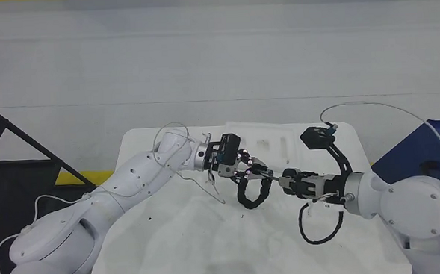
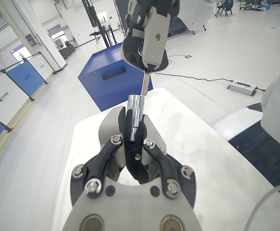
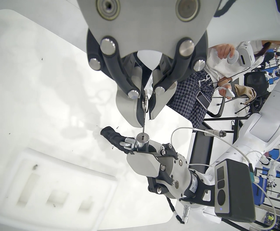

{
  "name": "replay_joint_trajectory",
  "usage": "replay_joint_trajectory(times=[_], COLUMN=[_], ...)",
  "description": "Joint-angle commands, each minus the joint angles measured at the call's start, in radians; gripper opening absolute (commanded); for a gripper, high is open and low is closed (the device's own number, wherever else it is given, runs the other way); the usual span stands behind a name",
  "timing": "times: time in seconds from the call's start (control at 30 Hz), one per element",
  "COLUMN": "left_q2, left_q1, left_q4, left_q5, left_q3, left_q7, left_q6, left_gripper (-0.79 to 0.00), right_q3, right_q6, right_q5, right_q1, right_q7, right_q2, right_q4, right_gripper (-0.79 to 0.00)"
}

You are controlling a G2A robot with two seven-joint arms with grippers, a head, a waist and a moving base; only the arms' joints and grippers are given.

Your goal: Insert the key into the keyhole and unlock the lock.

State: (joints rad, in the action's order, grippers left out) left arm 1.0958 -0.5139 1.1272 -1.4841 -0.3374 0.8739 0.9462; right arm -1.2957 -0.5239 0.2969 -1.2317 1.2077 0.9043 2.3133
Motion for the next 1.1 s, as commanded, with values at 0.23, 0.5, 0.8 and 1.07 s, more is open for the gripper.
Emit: replay_joint_trajectory(times=[0.23,0.5,0.8,1.07], left_q2=[-0.016,-0.022,-0.024,-0.024], left_q1=[0.005,0.013,0.026,0.033], left_q4=[0.021,0.028,0.029,0.031], left_q5=[0.060,0.069,0.078,0.077], left_q3=[0.005,0.027,0.046,0.054], left_q7=[-0.064,-0.066,-0.066,-0.066], left_q6=[0.064,0.066,0.066,0.066], left_gripper=[-0.785,-0.785,-0.785,-0.785], right_q3=[0.030,0.032,0.032,0.042], right_q6=[0.052,0.071,0.076,0.074], right_q5=[0.054,0.072,0.051,0.037], right_q1=[0.024,0.033,0.034,0.044], right_q7=[0.017,0.021,0.028,0.029], right_q2=[-0.006,-0.009,-0.011,-0.011], right_q4=[0.011,0.012,0.003,-0.009], right_gripper=[-0.785,-0.785,-0.785,-0.785])
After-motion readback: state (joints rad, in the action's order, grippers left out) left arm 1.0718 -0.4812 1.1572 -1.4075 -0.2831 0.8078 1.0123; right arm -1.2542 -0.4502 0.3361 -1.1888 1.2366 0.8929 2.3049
